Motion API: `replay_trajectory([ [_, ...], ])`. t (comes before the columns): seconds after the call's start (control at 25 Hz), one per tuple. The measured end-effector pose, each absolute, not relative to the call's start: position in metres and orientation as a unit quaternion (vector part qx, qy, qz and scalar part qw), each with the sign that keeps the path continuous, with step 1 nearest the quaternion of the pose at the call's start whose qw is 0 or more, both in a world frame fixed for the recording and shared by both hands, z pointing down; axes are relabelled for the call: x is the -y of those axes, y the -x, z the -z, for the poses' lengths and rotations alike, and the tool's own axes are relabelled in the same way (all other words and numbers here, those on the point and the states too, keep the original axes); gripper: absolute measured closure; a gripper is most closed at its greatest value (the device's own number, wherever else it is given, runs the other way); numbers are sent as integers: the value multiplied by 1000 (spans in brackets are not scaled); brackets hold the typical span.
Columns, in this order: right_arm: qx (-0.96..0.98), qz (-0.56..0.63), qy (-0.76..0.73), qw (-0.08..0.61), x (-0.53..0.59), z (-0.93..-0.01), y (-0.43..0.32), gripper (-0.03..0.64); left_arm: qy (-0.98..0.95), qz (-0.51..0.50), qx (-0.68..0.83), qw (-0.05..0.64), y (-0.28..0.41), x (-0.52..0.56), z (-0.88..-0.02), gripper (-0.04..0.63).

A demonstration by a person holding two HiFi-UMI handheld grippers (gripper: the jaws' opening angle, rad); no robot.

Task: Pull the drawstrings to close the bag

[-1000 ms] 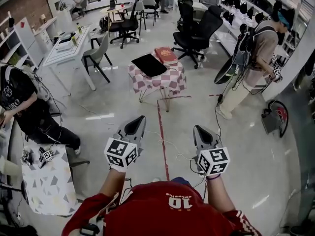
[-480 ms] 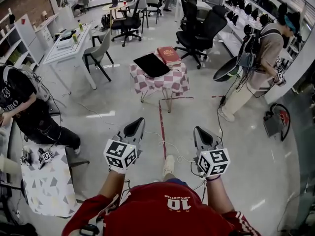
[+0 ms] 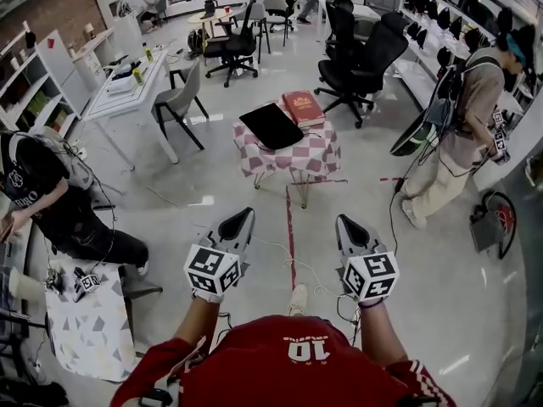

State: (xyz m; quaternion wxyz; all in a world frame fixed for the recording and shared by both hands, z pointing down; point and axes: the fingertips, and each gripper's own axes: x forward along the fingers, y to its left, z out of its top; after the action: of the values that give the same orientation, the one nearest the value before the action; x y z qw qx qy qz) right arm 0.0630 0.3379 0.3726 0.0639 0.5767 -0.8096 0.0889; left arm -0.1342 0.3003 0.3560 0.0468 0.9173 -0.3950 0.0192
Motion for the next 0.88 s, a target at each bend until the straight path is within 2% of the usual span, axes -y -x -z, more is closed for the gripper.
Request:
replay_trajectory([
  [0.52, 827, -99, -551, 54, -229, -371, -126, 600, -908, -37, 415, 36, 68, -203, -344, 588],
  [0.88, 836, -115, -534, 44, -194, -382, -151, 600, -900, -52, 433, 29, 46, -179, -345, 588],
])
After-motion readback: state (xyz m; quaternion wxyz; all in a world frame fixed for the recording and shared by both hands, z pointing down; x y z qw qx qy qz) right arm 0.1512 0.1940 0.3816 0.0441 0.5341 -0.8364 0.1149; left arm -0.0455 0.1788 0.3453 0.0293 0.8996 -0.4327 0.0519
